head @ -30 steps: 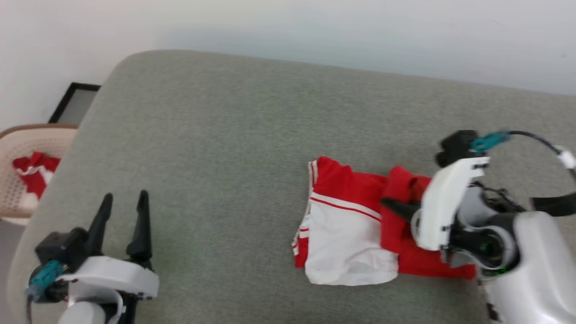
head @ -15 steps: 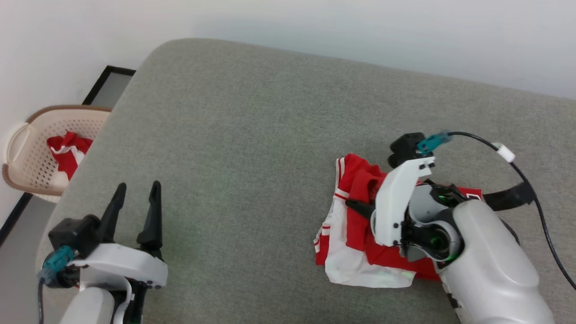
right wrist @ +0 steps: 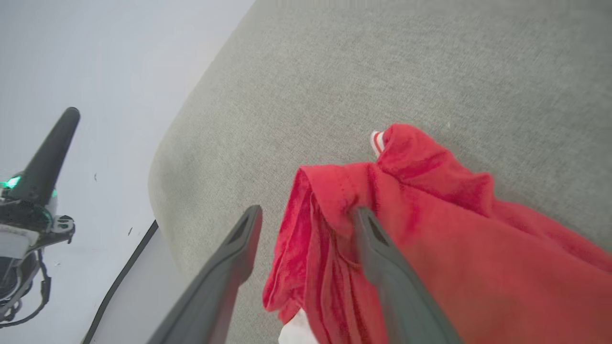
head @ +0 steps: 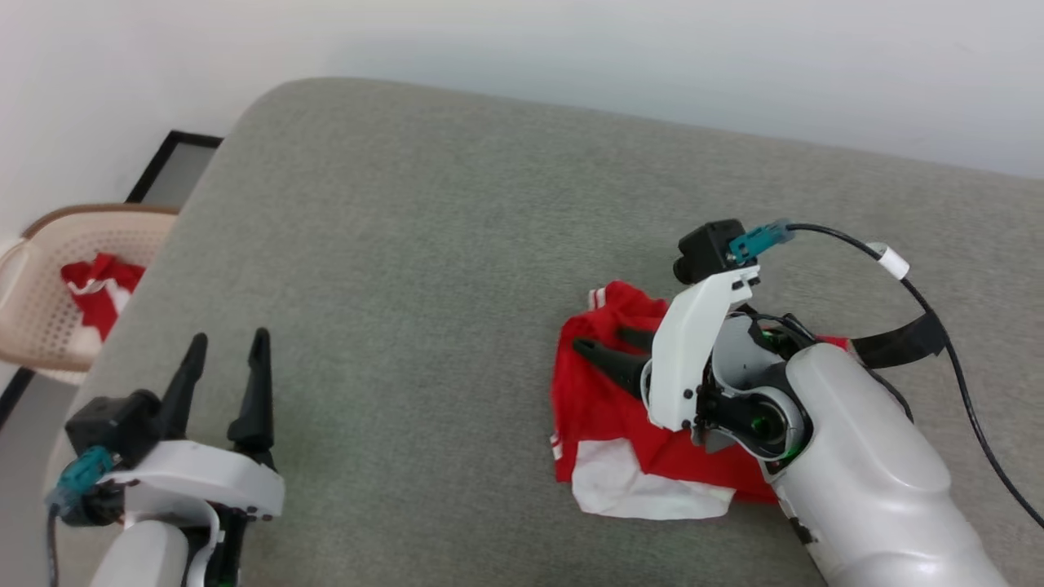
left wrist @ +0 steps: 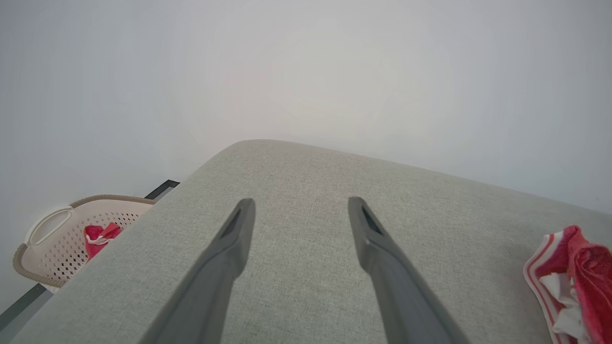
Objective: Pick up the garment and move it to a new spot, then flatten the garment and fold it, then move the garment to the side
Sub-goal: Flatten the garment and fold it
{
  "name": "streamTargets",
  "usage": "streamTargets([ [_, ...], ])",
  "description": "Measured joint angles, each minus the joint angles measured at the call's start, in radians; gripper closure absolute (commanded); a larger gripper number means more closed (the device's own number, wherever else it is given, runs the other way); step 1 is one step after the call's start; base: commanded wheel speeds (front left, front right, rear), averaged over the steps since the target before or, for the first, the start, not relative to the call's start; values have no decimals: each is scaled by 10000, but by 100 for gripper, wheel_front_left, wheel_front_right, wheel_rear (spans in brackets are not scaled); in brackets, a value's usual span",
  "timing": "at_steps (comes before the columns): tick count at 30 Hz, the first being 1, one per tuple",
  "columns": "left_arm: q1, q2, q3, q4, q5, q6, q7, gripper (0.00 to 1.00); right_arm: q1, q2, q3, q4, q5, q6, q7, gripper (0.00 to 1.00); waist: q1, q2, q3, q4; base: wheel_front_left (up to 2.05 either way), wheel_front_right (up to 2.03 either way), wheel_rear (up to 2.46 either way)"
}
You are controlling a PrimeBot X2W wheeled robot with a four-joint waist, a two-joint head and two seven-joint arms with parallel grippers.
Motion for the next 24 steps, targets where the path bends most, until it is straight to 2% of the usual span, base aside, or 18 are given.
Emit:
streamTargets([
  [7,271,161,251,-190,163,13,-13,0,321,-978,65,-995,117,0,-746,0,1,0,-163,-555,0,0,0],
  [11,538,249,399,-418,251,84,-13,0,719,-1613,-128,-1716,107,0,-1584,0,0,0,-272,-952,0,0,0],
  [18,1040,345,594,-752,389,238,-13,0,1630,-2502,-727,-2499,-144,0,-3139,0,0,0,-534,-1677,0,0,0],
  [24,1507,355,752,-934,512,370,-13,0,2534,-2943,-1396,-2807,-420,0,-4385,0,0,0,-862,-2182,0,0,0],
])
